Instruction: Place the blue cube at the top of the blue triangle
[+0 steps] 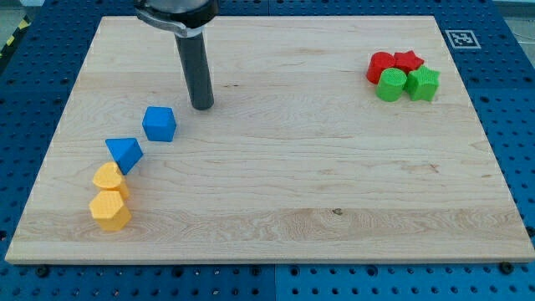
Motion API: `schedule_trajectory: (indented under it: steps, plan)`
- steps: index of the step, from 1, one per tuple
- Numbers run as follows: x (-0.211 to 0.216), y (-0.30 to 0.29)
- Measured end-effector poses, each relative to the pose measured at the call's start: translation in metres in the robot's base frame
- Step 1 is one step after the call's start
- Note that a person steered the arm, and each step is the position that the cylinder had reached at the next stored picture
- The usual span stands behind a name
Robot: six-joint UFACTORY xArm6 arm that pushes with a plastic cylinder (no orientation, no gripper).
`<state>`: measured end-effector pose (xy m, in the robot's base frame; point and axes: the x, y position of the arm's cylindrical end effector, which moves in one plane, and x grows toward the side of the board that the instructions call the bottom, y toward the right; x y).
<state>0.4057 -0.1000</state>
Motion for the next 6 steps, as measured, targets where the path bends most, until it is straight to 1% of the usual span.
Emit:
schedule_trajectory:
  steps: [1, 3, 4, 5, 6]
  plan:
    - [0.024, -0.006]
    - [0.026, -0.064]
    - [0.013, -0.064]
    - [0.009, -0.064]
    - [0.017, -0.07]
